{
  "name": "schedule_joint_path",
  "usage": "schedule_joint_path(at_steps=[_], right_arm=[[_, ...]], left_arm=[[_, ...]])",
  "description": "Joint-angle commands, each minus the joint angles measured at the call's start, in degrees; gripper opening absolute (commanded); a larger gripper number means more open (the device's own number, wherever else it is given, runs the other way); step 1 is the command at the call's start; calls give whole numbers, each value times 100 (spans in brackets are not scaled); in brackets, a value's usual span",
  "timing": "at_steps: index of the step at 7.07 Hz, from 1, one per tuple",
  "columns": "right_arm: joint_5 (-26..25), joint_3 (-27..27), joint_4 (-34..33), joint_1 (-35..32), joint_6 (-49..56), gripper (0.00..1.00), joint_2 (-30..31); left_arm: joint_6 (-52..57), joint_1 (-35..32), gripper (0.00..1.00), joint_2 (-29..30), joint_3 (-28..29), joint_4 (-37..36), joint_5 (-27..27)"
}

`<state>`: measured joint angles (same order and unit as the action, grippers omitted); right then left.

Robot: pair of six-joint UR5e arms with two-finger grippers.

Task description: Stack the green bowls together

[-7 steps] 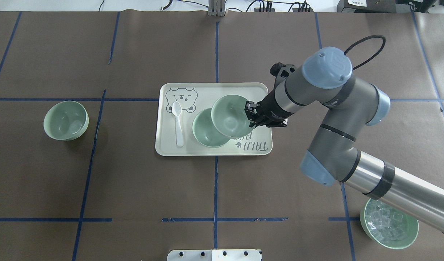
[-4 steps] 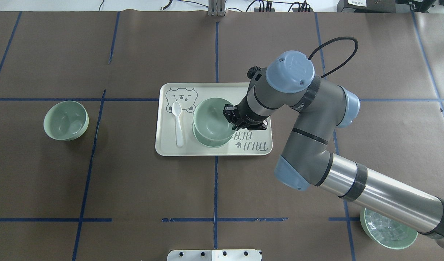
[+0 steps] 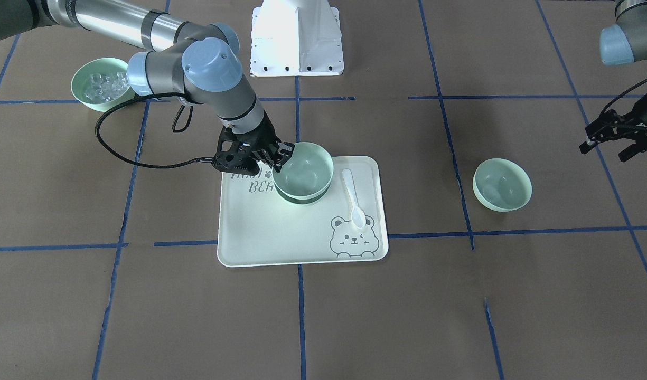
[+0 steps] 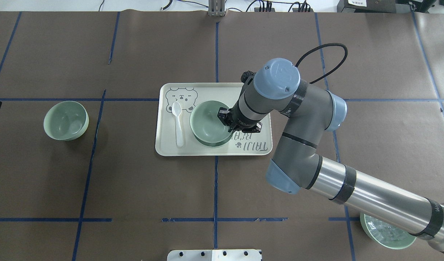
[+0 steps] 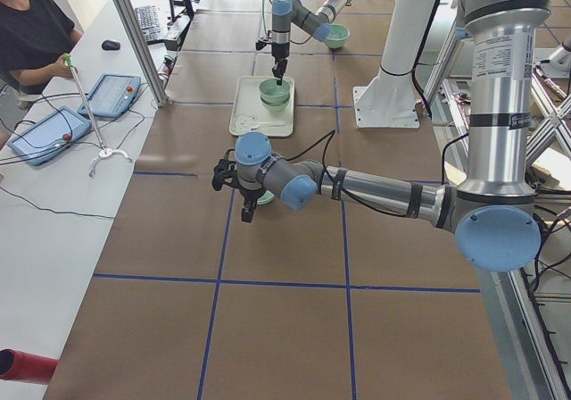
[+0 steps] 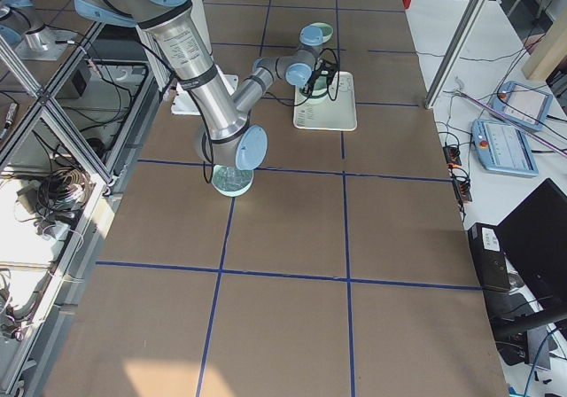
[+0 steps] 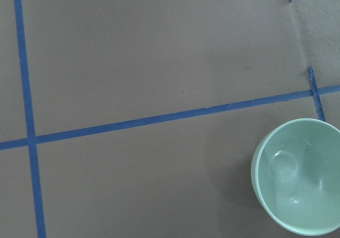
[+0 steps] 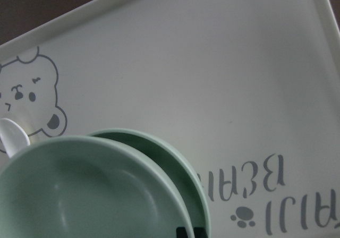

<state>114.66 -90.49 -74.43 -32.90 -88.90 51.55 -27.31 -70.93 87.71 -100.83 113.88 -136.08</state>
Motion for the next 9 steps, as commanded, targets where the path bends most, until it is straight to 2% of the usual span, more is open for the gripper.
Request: schedule_joint_path(at_steps=[1, 2, 3, 4, 6, 8, 9], right_arm=[[-23, 23, -10, 20, -4, 0, 13], [-23, 31, -19, 20, 4, 0, 13], [-75, 31, -27, 55, 39, 98, 13], [-189, 31, -19, 73, 57, 100, -13], [-50, -239, -36, -197, 40, 100, -57], [1332, -809, -36, -1336, 74, 100, 449], [1566, -1073, -19, -1690, 110, 100, 844]], left_arm=[[-352, 158, 100, 26, 2, 116, -15], [-954, 333, 100, 192, 20, 125, -15], [-1265, 604, 100, 272, 20, 125, 28], [-1460, 799, 100, 351, 37, 117, 264], [-1881, 1212, 100, 387, 55, 282, 686], [-2408, 1633, 100, 518, 265, 406, 1116], [-2437, 1731, 100, 536, 327, 407, 1266]])
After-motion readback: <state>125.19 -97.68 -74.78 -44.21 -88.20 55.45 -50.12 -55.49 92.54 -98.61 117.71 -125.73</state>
